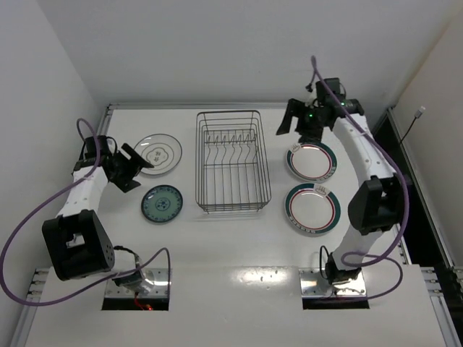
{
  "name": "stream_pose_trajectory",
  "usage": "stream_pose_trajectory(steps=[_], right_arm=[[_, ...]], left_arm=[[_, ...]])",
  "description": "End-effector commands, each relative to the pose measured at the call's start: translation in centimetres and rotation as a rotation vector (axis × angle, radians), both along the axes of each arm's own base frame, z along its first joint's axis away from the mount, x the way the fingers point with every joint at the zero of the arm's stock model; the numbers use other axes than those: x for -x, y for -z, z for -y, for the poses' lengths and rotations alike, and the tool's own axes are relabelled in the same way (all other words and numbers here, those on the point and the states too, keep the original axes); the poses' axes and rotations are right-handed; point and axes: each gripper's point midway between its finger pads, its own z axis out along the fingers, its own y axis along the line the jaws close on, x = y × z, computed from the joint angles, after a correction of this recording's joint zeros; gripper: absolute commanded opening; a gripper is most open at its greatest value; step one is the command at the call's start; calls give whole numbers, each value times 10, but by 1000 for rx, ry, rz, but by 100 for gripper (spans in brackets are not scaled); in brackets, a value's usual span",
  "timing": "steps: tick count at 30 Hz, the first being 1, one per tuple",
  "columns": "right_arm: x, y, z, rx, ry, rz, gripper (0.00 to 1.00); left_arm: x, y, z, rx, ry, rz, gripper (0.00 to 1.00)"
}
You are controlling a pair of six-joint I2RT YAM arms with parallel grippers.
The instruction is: Load the plates into the dish rack
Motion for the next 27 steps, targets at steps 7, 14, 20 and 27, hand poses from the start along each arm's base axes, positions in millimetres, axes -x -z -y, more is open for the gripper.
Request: stream_pose_trajectory(steps=[7, 14, 20, 27], right_arm=[[23, 48, 174, -55, 394, -131, 83], [39, 112, 227, -97, 517, -289, 74], [23, 156, 220, -306, 446, -322, 63], [2, 182, 203, -368, 400, -266, 46]], left_arm=[[-9, -19, 37, 33, 106, 98, 74], [-10, -5, 69, 83, 207, 60, 74], [-7, 7, 81, 101, 236, 38, 74], [-10, 11, 88, 122, 258, 22, 74]])
